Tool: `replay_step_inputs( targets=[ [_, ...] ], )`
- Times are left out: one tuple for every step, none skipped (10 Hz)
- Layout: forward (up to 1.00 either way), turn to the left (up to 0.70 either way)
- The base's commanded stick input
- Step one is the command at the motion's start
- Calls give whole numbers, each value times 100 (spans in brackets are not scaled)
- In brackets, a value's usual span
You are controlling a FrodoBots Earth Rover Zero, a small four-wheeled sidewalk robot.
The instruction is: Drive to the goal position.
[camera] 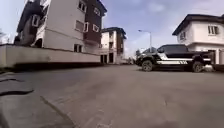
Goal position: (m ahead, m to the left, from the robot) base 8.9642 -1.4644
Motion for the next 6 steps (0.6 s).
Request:
replay_step_inputs(
  targets=[
    [70, 0],
    [70, 0],
    [70, 0],
    [70, 0],
    [70, 0],
    [70, 0]
  ],
)
